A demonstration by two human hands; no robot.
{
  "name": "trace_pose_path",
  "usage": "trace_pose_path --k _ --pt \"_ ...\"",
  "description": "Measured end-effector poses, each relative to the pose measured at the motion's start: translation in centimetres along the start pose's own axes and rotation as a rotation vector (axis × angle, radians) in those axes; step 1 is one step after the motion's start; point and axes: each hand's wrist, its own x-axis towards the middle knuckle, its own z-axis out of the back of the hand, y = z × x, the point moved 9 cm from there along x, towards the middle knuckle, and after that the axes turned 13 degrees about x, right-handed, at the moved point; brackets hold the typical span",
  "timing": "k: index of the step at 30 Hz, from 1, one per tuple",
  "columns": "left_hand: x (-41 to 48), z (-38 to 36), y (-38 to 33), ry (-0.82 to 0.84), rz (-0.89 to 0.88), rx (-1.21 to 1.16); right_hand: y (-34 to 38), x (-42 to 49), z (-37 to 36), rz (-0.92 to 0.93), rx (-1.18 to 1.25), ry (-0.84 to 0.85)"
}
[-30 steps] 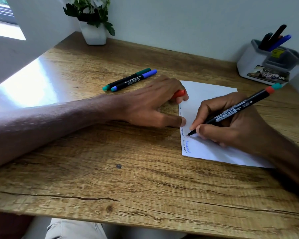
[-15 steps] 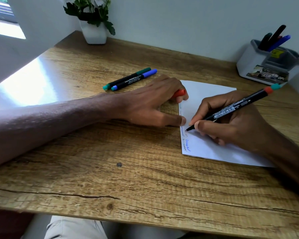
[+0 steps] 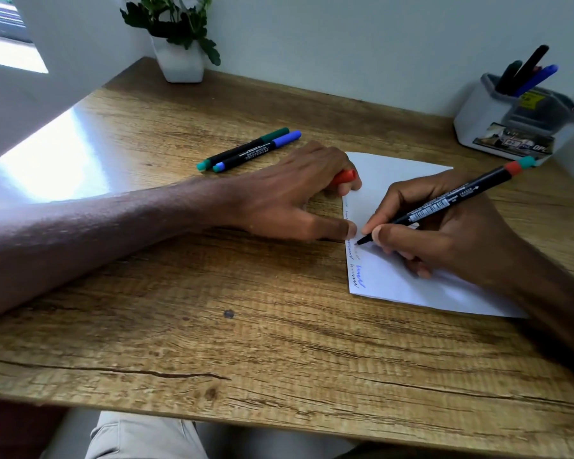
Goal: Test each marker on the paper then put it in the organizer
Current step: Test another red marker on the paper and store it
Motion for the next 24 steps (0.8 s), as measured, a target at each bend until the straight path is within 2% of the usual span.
trace_pose_path --k 9,13,16,20,24 --pt "0.0 0.0 0.1 0.003 -0.009 -0.001 -0.4 0.2 0.1 -0.018 0.021 -0.005" --pt "0.0 -0.3 0.3 0.029 0.001 -0.018 -1.0 0.0 0.9 -0.050 0.222 -0.081" --pt "-0.3 0.6 0.7 -0.118 0.000 -0.112 -1.2 0.0 2.0 -0.033 0.287 -0.156" --pt "-0.9 2.6 0.9 -0.350 -0.022 -0.159 -0.4 -0.1 3.1 0.028 0.337 -0.160" --pt "-0.8 3.2 0.5 -0.424 -0.042 -0.095 0.4 -0.1 4.4 0.092 0.320 -0.214"
